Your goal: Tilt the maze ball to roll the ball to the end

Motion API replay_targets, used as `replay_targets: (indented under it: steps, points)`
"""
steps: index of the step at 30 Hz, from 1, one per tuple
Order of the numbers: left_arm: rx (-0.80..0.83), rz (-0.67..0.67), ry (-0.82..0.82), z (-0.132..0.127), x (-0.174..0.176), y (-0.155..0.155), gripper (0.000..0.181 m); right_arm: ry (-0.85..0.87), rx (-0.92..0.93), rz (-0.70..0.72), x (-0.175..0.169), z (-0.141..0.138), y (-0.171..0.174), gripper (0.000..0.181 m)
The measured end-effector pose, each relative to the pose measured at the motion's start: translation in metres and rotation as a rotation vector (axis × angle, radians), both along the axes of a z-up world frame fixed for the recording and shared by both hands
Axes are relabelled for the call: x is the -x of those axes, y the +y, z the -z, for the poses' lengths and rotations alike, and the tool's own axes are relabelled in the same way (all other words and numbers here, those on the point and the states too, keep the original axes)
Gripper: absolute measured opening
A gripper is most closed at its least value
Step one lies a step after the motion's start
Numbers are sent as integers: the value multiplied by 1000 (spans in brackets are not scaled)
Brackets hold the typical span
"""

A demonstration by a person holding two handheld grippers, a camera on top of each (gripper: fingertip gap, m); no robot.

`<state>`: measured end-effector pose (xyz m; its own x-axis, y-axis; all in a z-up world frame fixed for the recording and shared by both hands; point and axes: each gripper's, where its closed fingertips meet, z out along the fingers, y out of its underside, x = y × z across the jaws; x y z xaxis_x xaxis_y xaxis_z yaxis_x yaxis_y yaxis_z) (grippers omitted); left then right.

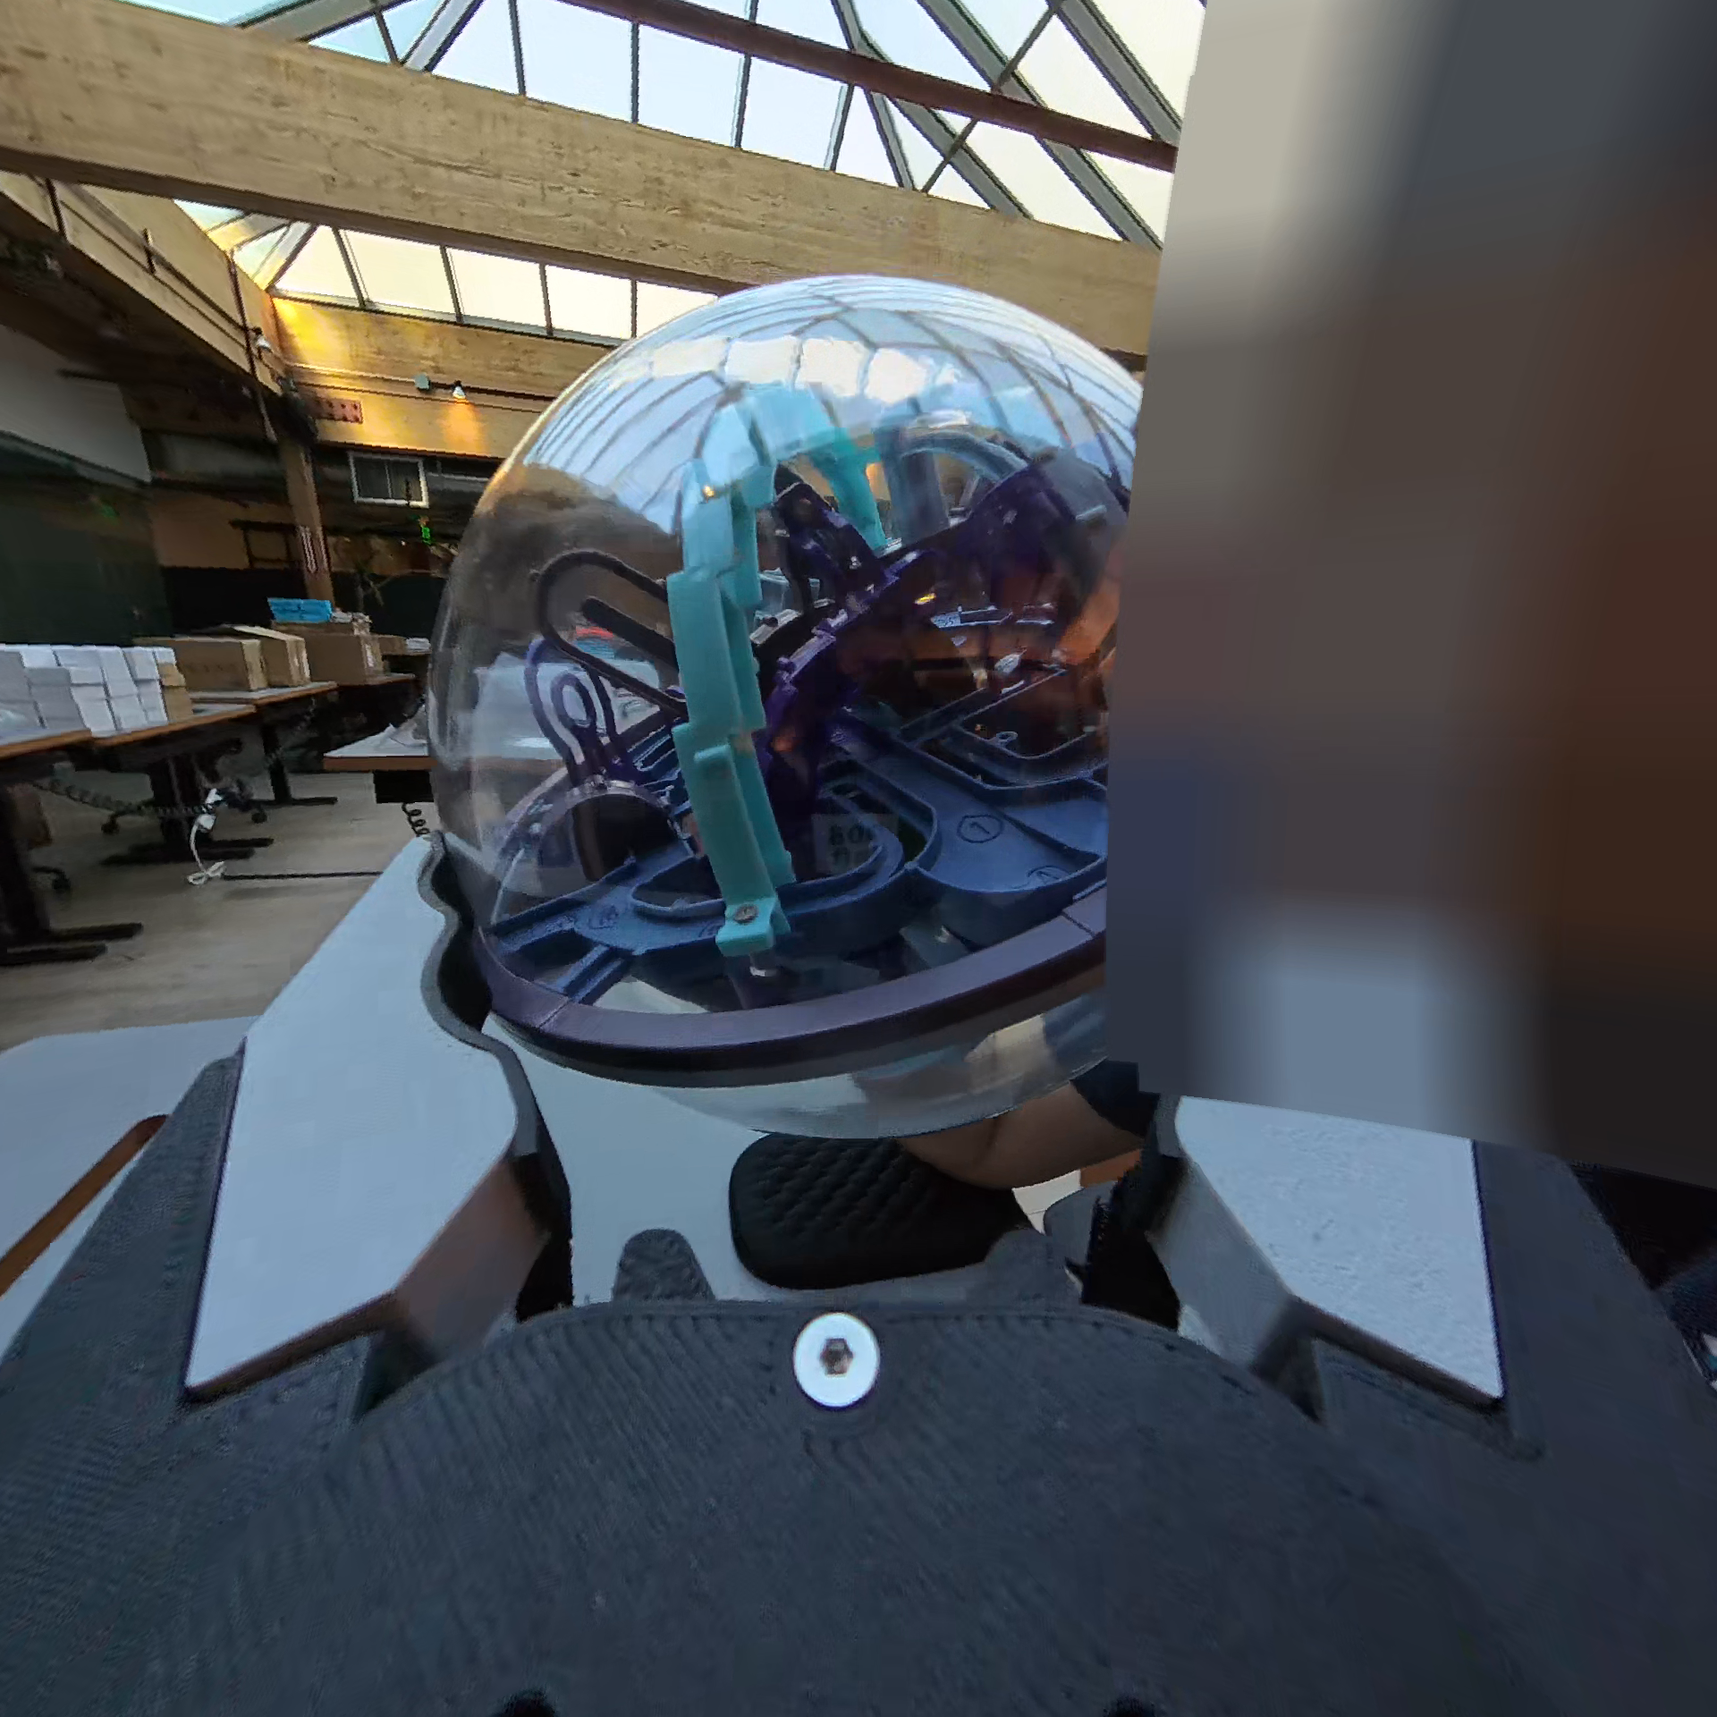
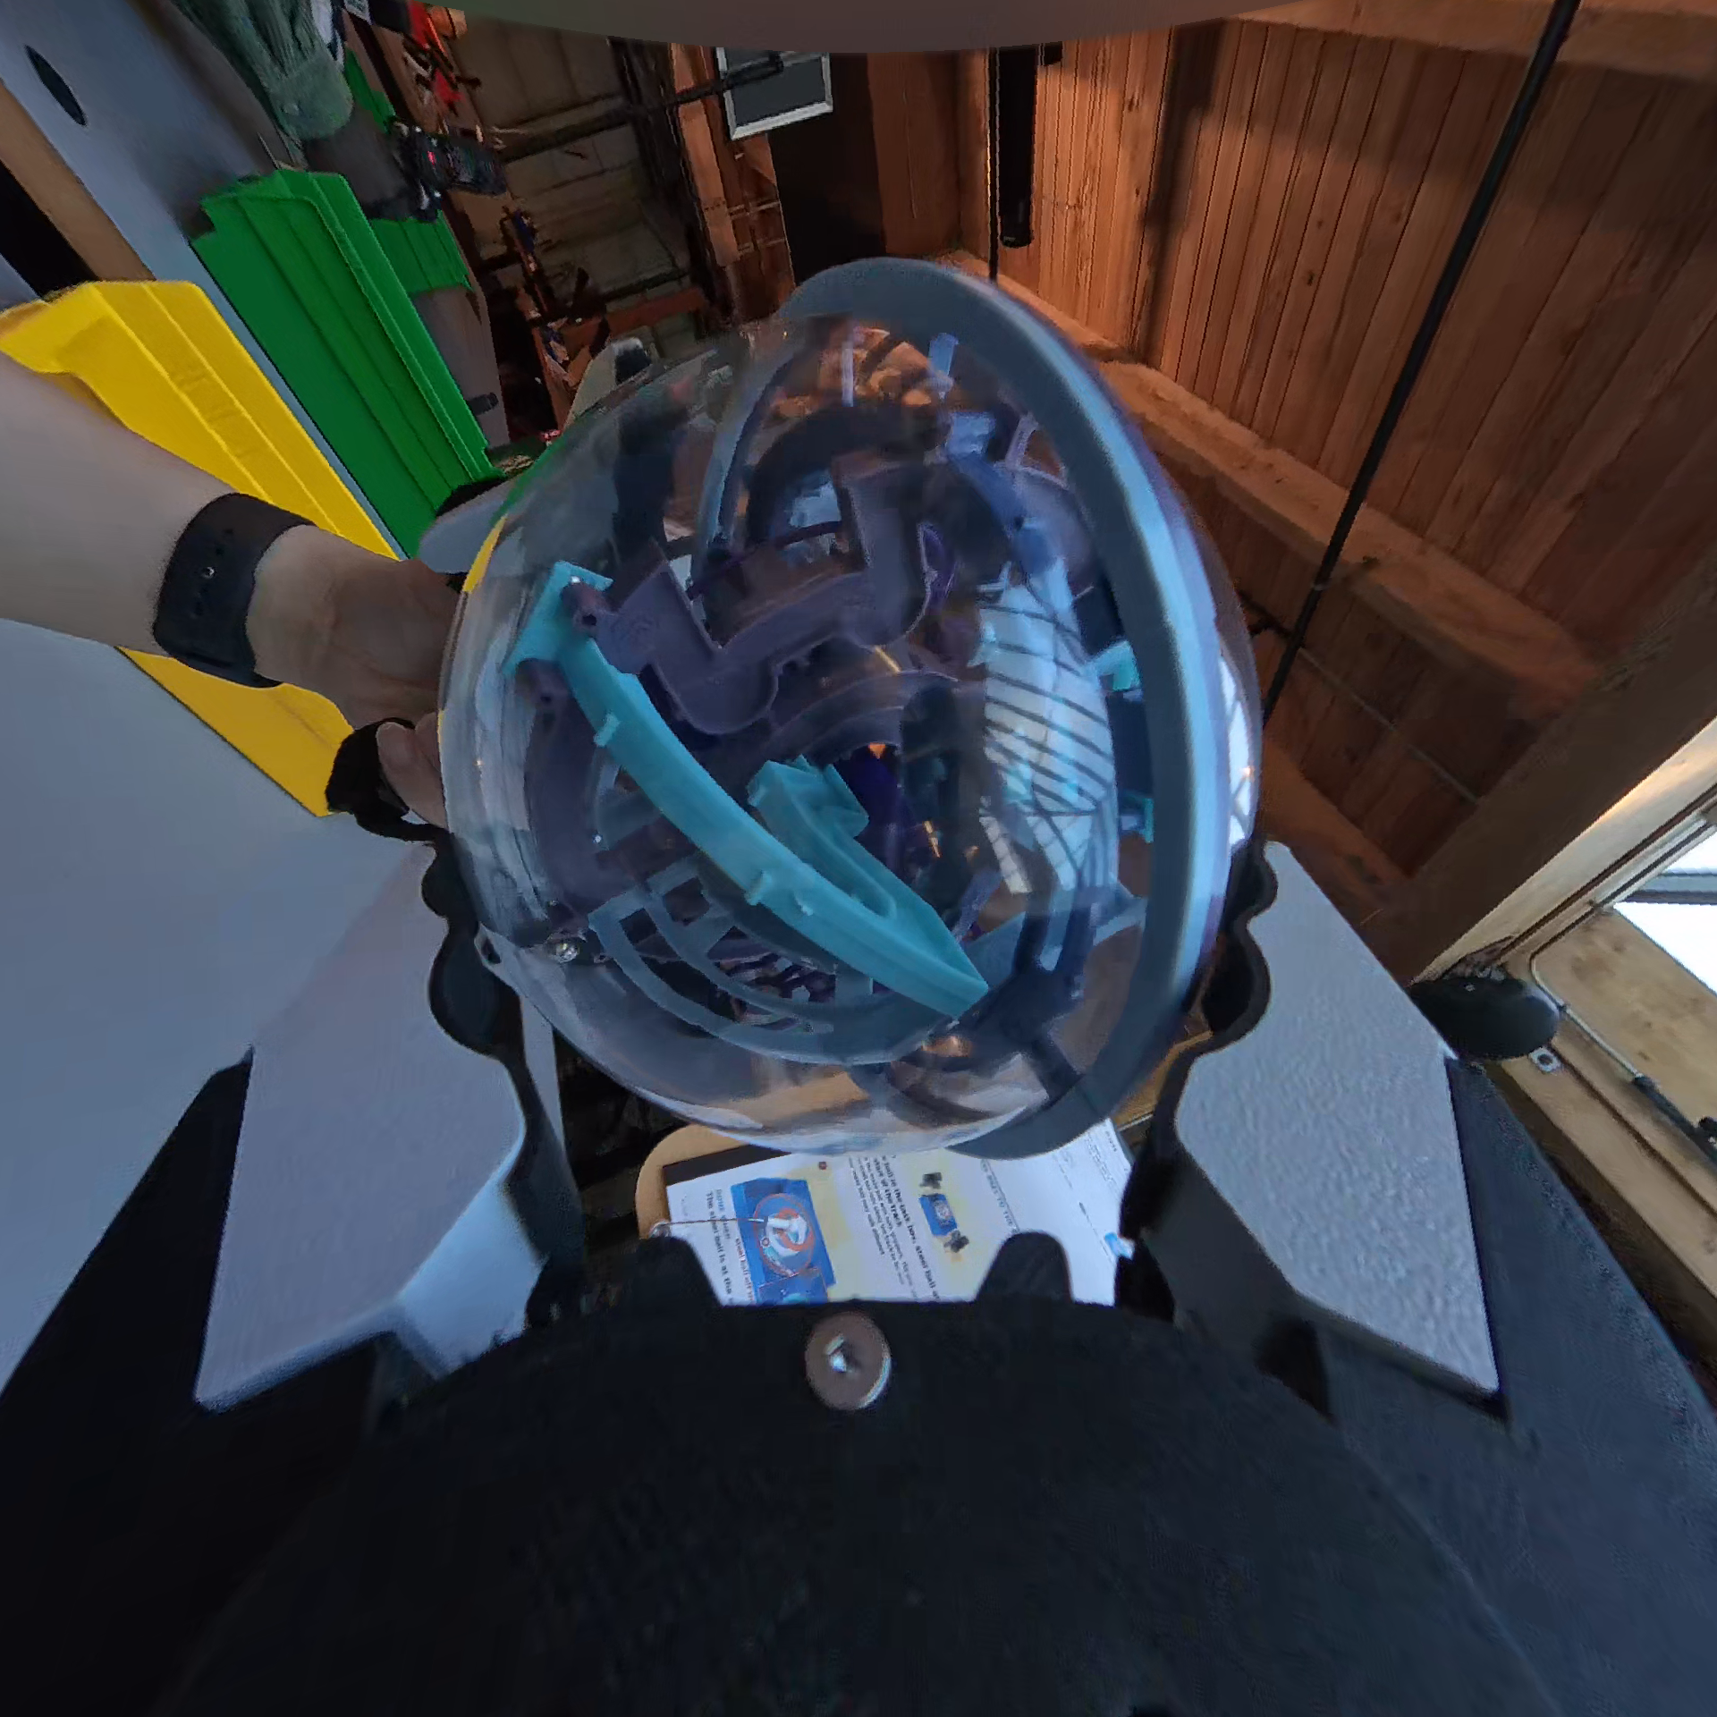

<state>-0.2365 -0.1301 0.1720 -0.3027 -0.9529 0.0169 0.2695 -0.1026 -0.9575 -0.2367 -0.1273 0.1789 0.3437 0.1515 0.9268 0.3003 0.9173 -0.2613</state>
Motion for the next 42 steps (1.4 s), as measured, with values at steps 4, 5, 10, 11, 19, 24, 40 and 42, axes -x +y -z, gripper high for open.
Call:
replay_targets:
  steps: [4,5,10,11,19,24,40,42]
  points:
    - [-86,-33,-1,1,3,-5,157,-8,-71,5,2,1,-3,155]
    - [-111,-44,-2,2,3,-5,157,-12,-90,11,3,2,-4,156]
    - [-178,-75,4,3,6,-8,158,-6,-146,11,5,3,-5,156]
    - [-182,-76,5,3,7,-8,158,-1,-151,7,6,3,-5,156]
    - [-296,-143,6,6,9,-10,158,8,-232,29,7,5,-3,155]
    - [-349,-192,19,7,10,-9,158,19,-258,45,6,6,0,155]
    - [-672,-504,100,6,5,-9,158,88,-392,187,-4,-3,14,155]
    - [-723,-558,117,6,4,-9,158,103,-411,217,-7,-5,17,155]
